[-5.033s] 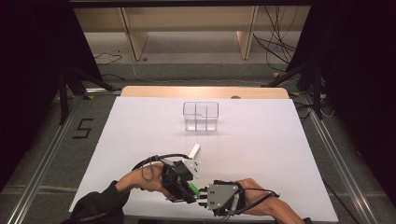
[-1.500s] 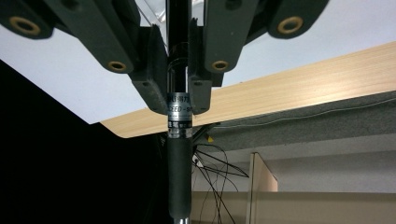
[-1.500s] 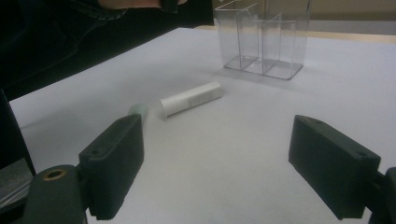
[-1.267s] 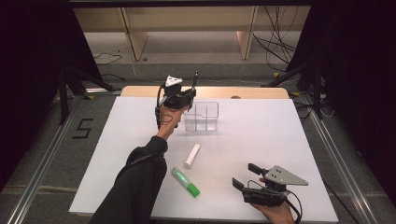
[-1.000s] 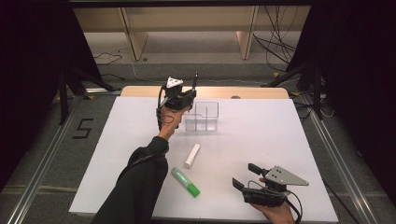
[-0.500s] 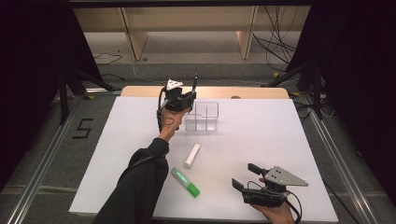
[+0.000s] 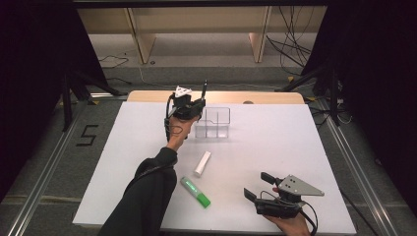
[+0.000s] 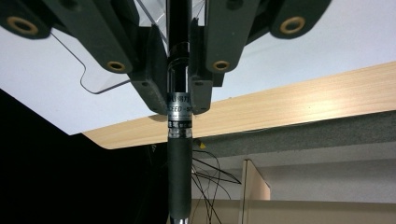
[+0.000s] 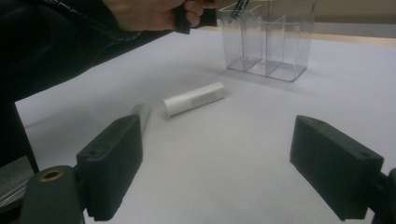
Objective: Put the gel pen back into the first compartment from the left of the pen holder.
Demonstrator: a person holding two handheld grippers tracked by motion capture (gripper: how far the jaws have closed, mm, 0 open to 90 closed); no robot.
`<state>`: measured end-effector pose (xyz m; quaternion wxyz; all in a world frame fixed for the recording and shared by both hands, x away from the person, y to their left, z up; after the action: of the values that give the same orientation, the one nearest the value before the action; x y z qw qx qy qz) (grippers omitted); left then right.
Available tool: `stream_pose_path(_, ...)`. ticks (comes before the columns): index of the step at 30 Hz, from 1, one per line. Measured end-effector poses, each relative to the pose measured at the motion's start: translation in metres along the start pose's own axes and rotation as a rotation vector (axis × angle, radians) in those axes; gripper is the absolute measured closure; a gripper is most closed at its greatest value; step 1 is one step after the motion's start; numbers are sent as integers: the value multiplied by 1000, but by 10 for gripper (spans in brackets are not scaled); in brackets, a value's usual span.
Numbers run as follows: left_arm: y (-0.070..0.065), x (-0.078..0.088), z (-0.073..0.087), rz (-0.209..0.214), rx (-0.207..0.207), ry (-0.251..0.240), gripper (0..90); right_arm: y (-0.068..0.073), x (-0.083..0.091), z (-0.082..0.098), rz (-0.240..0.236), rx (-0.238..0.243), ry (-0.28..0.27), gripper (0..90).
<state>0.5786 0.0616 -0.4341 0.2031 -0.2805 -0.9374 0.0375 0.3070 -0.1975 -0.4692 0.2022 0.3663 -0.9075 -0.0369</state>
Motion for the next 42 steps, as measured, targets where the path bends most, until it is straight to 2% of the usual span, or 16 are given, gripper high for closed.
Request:
stream_pose_path(7,-2,3,2,9,-16,13,762,0,0,0,-2,-2,2,181)
stream_pose_path(8,-2,3,1,13,-4,18,699,0,0,0,-2,-2,1,181)
stream_pose_path(9,-3,4,0,19,-9,21,650,0,0,0,-2,-2,1,181)
stream_pose_path(11,-5,9,-2,22,-42,23,591,0,0,0,-3,-2,1,181)
stream_pose_path(14,-7,16,-8,33,-21,49,450,0,0,0,-1,0,0,181)
stream_pose_path(16,-10,22,-11,56,6,58,388,0,0,0,0,1,0,181)
stream_pose_path(21,-16,39,-15,74,-18,106,275,-1,0,0,4,2,-2,181)
stream_pose_path(23,-19,46,-15,87,-25,123,251,-1,0,0,7,1,-2,181)
stream_pose_path(27,-24,58,-9,113,-13,154,221,-2,0,0,12,1,-3,181)
stream_pose_path(31,-27,70,0,116,-6,181,205,-1,0,-1,13,-2,-1,181)
stream_pose_path(36,-29,83,15,111,-20,227,180,-1,0,-1,14,-4,-2,181)
stream_pose_path(41,-30,96,30,111,-17,246,168,-1,-1,-1,13,-4,-3,181)
stream_pose_path(42,-30,98,33,118,-28,254,168,-1,-1,0,14,-4,-3,181)
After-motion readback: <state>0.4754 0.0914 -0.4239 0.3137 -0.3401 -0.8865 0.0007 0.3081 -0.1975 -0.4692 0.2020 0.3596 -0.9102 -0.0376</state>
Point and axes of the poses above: each handheld gripper's, and its own axes: x roughly backward along the jaws, z roughly out of its underside, y roughly to its left, the point moved 4 cm from there along -x, roughly forward along the jaws, and after that the axes turned 3 degrees about -x, right-handed, at the moved point
